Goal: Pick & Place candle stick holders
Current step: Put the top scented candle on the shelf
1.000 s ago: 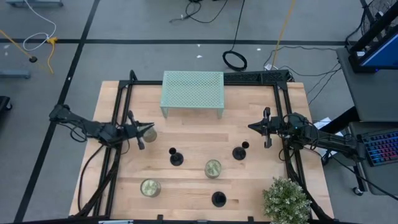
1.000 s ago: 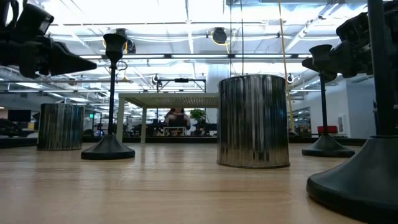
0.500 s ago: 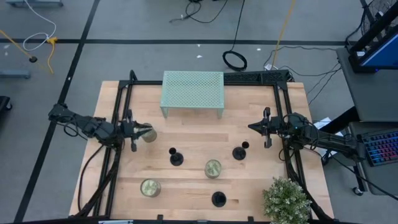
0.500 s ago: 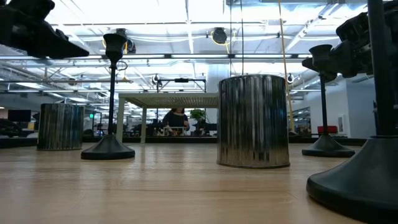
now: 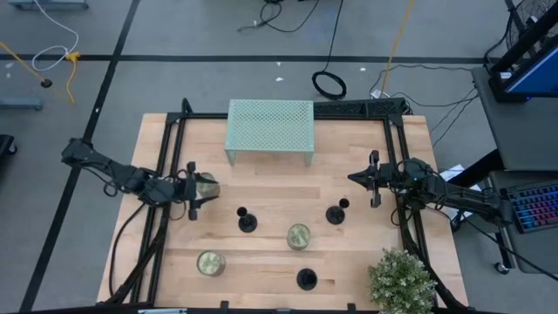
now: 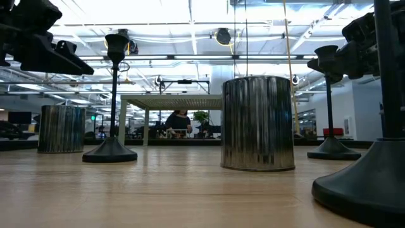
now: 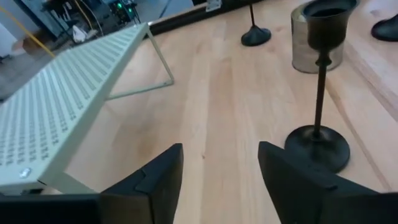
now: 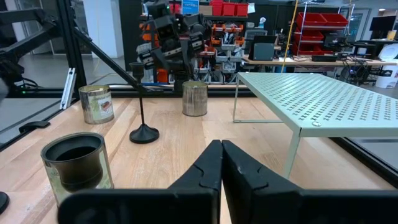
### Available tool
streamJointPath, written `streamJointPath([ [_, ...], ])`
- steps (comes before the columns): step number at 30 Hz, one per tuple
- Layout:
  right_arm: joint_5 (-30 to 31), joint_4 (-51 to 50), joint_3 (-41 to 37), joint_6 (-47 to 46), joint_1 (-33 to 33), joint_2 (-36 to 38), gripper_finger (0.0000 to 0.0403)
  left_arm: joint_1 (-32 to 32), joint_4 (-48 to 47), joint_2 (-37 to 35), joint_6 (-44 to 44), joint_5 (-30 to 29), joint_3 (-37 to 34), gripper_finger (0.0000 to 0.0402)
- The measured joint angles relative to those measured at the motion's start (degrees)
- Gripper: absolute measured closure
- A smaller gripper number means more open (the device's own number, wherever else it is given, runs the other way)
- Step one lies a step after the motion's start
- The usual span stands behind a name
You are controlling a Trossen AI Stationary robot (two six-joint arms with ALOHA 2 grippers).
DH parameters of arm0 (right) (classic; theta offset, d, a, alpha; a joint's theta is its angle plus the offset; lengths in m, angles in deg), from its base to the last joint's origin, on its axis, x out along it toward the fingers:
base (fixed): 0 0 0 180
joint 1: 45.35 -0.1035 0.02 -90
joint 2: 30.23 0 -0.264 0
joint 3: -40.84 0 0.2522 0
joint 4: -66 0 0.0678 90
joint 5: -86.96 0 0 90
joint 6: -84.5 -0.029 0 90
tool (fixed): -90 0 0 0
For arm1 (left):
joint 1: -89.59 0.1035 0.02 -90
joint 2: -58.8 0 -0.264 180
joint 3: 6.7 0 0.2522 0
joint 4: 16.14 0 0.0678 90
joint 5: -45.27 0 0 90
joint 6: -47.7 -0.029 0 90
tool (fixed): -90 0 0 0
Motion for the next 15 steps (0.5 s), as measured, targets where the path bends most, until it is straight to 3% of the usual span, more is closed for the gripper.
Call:
streamJointPath([
  [5, 0.01, 0.00, -0.01, 0.00, 0.00, 0.00, 0.0403, 0.11, -2.09, 0.31, 8.32, 0.65, 1.17, 0.0187],
  [11, 0.01, 0.02, -0.01, 0.00, 0.00, 0.01, 0.0403, 2.13, -12.11, 2.32, 18.14, 3.48, 11.05, 0.0204],
  [15, 0.01, 0.01, 0.00, 0.00, 0.00, 0.01, 0.0403, 4.20, -18.98, 5.55, 29.87, 3.55, 15.72, 0.0208],
])
